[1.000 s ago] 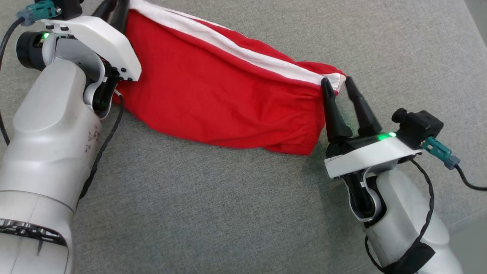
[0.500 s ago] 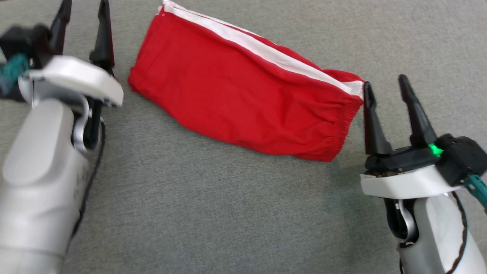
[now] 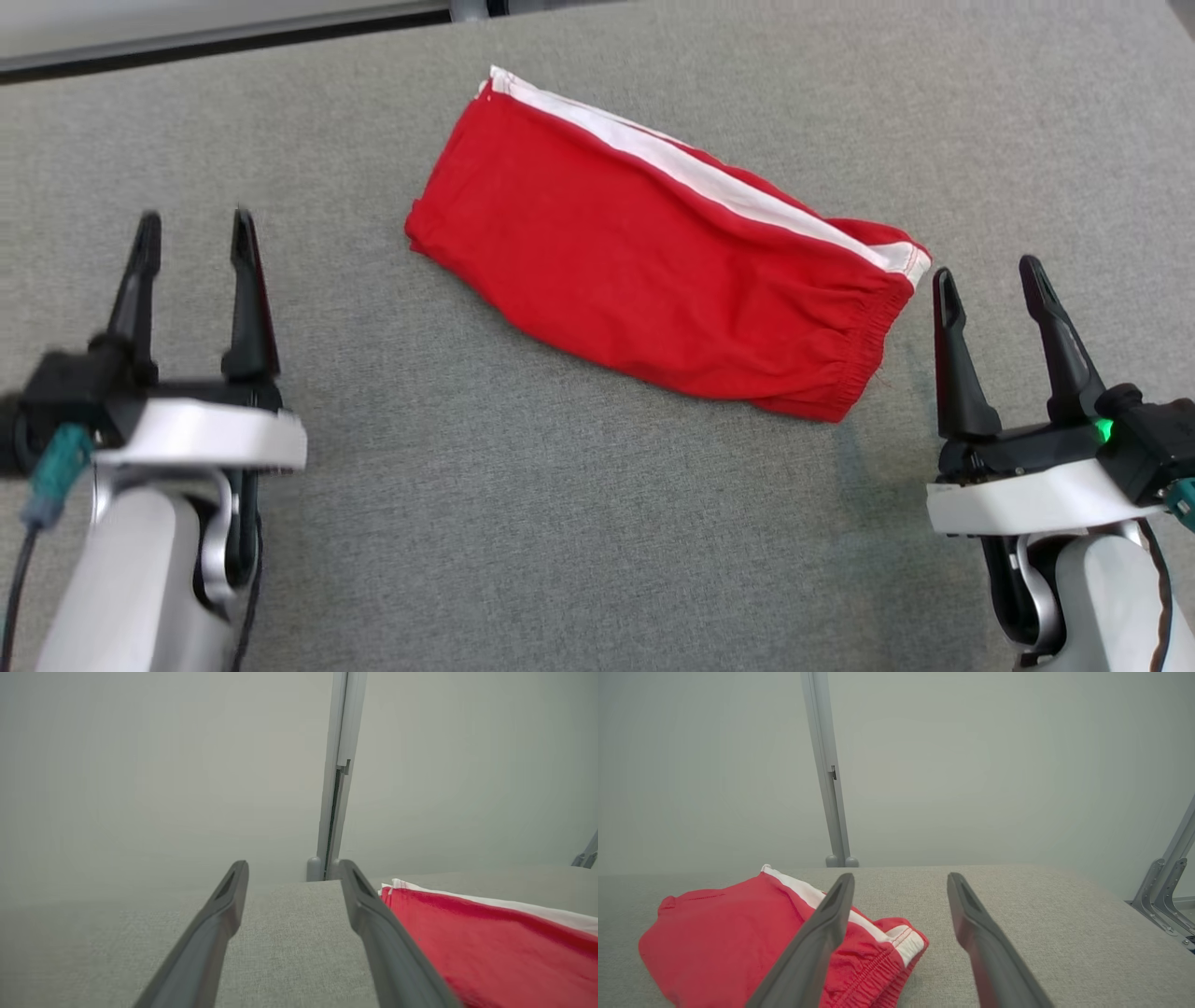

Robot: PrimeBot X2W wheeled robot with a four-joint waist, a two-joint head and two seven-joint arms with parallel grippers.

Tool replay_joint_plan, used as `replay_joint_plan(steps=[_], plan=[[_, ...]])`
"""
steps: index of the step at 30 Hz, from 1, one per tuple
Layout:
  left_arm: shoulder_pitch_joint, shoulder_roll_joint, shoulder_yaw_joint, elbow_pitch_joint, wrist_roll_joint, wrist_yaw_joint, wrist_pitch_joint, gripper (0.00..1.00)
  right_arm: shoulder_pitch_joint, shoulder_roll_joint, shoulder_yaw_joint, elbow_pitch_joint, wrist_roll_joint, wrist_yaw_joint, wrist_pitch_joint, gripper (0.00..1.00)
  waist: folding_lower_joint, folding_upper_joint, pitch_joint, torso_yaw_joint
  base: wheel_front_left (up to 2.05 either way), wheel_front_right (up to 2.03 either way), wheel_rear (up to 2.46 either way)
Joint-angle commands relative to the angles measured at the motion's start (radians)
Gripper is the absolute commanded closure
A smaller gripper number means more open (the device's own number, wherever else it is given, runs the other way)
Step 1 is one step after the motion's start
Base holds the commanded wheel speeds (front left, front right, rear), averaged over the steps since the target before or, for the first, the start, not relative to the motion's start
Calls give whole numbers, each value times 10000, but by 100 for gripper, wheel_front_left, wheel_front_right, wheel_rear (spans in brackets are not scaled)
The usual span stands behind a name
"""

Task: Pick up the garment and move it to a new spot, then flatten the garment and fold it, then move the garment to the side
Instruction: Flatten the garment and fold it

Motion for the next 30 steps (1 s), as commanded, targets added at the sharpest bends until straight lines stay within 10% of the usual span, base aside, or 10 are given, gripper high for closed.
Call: replay_joint_plan(steps=[1, 20, 30], plan=[[180, 28, 57, -114, 129, 36, -12, 0, 125, -49, -36, -6, 52, -17, 51, 0, 0, 0, -162, 89, 0, 0, 0], [1292, -117, 325, -781, 202, -7, -13, 0, 427, -104, -184, -353, 86, -17, 258, 0, 0, 0, -329, 277, 0, 0, 0], [-1634, -138, -1173, 619, 215, -1528, 1395, 0, 91, -16, -201, -565, 83, -17, 277, 0, 0, 0, 280, 185, 0, 0, 0]])
